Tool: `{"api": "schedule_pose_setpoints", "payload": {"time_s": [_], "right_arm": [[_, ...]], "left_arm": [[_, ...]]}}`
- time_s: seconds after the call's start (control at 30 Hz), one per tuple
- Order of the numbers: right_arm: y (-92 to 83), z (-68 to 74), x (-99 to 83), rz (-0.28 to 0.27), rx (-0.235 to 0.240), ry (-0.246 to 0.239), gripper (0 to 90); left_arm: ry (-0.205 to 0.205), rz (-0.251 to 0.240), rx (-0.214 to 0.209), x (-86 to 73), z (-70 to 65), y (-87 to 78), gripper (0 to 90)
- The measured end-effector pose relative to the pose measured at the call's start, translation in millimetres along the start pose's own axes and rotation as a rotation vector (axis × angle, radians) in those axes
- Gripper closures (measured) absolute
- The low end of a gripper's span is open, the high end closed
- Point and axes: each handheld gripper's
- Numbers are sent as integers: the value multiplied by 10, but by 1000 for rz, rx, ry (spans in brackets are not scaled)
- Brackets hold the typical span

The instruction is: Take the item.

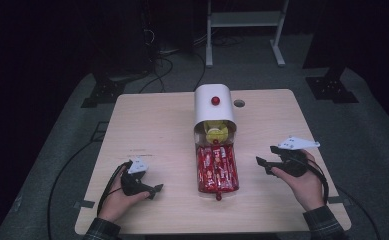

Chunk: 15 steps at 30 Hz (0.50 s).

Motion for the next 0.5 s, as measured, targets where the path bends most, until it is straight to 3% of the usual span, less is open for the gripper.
{"api": "schedule_pose_setpoints", "payload": {"time_s": [0.5], "right_arm": [[90, 101, 85, 1, 36, -26, 317]], "left_arm": [[0, 0, 0, 0, 0, 0, 0]]}}
Point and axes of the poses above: each handheld gripper's, and its own axes: y roughly forward along the jaws, x roughly out of its top, z roughly to its left, and after that the axes turned 7 degrees about z, right-handed
